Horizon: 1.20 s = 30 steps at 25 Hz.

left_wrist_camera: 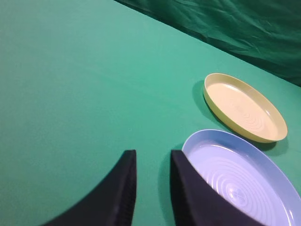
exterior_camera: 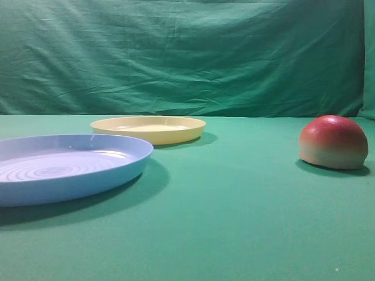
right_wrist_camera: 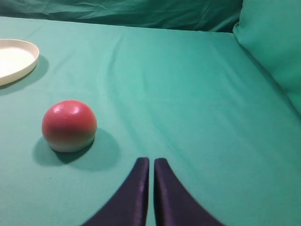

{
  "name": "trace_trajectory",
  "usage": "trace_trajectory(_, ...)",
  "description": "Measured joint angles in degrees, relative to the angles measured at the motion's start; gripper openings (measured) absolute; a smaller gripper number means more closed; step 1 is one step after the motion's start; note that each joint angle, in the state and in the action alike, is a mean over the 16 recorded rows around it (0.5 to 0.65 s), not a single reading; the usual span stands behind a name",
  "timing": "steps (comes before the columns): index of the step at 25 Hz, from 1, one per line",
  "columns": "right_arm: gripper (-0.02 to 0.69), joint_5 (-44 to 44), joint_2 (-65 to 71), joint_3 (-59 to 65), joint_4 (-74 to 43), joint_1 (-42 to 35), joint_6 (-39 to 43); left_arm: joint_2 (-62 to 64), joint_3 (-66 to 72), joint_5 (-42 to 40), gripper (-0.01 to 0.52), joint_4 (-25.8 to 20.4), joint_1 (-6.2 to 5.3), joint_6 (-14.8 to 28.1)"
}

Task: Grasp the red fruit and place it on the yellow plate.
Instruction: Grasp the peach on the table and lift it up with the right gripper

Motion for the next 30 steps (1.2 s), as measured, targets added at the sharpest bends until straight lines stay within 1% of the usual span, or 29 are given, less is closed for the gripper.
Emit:
trace_trajectory(21, 0.0, -0.4, 0.0, 0.05, 0.24, 0.0, 0.0, 0.0, 0.0, 0.0, 0.157, 0.0, 0.0, 0.0)
trace_trajectory(25, 0.0, -2.64, 0.0, 0.14, 2.4, 0.0, 0.02, 0.0, 0.0, 0.0, 0.157, 0.0, 0.0, 0.0)
trace_trajectory(30, 0.0, -8.28, 0.0, 0.24, 6.89, 0.0, 0.05, 0.0, 0.0, 0.0, 0.157, 0.0, 0.0, 0.0)
